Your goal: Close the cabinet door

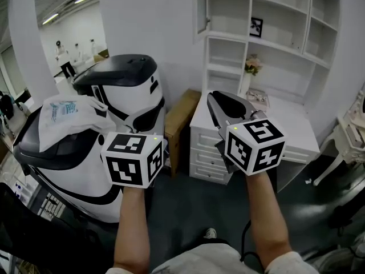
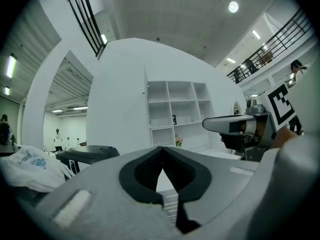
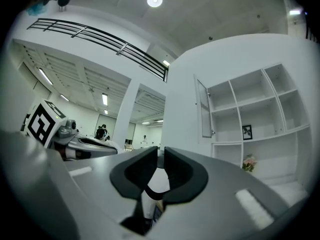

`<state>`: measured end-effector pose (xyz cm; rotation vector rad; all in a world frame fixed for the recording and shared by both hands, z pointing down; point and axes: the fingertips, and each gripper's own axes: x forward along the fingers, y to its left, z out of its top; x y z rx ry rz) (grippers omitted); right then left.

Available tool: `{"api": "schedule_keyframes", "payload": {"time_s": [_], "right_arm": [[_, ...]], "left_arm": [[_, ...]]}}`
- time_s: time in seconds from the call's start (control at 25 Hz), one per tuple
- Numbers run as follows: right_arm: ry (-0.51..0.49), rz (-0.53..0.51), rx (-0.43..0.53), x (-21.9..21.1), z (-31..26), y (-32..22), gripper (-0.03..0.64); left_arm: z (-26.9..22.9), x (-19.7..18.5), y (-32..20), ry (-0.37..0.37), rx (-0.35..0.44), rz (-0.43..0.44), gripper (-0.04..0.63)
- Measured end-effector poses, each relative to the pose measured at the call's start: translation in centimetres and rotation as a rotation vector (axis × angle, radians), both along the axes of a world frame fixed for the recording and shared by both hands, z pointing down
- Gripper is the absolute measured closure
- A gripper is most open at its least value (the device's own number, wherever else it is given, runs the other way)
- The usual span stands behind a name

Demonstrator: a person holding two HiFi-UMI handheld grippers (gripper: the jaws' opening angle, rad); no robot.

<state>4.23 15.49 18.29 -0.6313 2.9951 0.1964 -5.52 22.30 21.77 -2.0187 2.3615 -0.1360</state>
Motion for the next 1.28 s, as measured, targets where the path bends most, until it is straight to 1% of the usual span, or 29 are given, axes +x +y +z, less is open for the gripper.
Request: {"api": "schedule_keyframes", "payload": {"time_s": [0.16, 0.32, 0.44, 0.72, 0.96, 1.12, 1.28], "right_arm": [[-0.011, 0.004, -0.001, -0.9, -0.4, -0.3, 0.558], [-0.030, -0.002, -0.008, -1.7, -0.8, -0.6, 0.526], [-0.026, -0.012, -0.007, -2.4, -0.8, -0.9, 0.505], [-0.037, -0.032, -0.008, -4.1, -0.8, -2.5, 0.468], [-0.066, -0.058, -0.003, -5.5, -1.1, -5.6, 0.442], [-0.078, -0.069, 0.001, -6.9, -1.5, -9.0, 0.429], [-0.078, -0.075, 0.000, -8.3, -1.7, -12.7, 0.417]], "left_arm": [[0.0, -0.6, -0.1, -0.009, -0.005, 0.002, 0.598], [0.0, -1.3, -0.2, -0.016, -0.011, -0.005, 0.598], [-0.1, -1.7, -0.5, -0.020, -0.008, -0.006, 0.598], [0.1, -3.1, -2.7, -0.018, -0.005, -0.003, 0.598], [0.4, -4.4, -6.3, -0.035, -0.011, -0.009, 0.598], [0.2, -5.7, -9.4, -0.051, -0.008, -0.014, 0.598], [0.0, -7.3, -12.8, -0.050, -0.007, -0.027, 0.598]]}}
